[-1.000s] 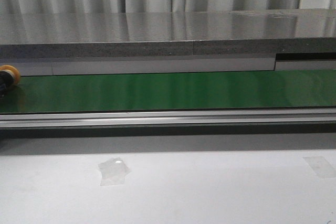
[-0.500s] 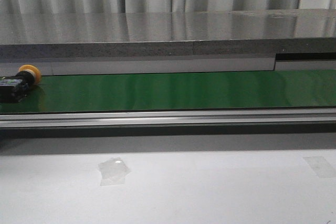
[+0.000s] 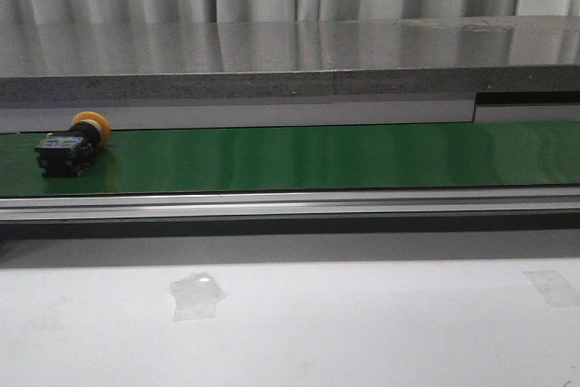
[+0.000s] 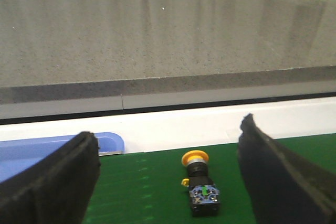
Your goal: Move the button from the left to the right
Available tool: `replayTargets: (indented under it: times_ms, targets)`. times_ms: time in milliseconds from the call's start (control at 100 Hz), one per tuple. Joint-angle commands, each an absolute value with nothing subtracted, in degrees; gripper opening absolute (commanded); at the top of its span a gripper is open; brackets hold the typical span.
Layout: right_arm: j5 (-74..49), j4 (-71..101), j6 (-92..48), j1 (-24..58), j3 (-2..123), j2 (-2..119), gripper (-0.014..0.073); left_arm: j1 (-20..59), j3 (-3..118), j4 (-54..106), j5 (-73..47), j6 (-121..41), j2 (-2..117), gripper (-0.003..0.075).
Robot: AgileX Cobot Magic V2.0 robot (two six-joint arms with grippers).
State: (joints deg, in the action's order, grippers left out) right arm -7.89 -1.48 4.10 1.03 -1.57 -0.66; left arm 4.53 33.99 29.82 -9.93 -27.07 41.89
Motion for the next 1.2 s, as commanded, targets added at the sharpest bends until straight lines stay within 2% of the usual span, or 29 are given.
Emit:
replayTargets:
  times_ms: [0,330,720,830,1100,1190]
  targets:
    - [-3.4,-2.0,4.0,1.1,-0.7,-1.7,-0.0068,5.0,31.8,30.8,-2.4,-27.1,37.0,0.0536]
    - [-3.4,-2.0,4.0,1.1,-0.7,-1.7,-0.0068,5.0,23.9,31.1,-1.8,-27.1,22.8,0.0536]
    - [-3.4,-2.0,4.0,1.1,-0.7,-1.7,-0.0068,4.9,23.8,31.1,-2.1,-27.1,22.0,0.0528]
    - [-3.4,-2.0,4.0,1.1,-0.7,-1.7,-0.0068,4.9,23.8,31.1,-2.1,-27.1,22.0,0.0437]
    - [-2.1,-2.0,4.0,1.1,-0.7,-1.7,-0.0068,4.9,23.8,31.1,-2.1,-27.1,22.0,0.0005]
    - [-0.4,-2.0,4.0,1.1,-0.7,-1.7,-0.0068,4.9,23.8,31.1,-2.1,-27.1,22.0,-0.0020]
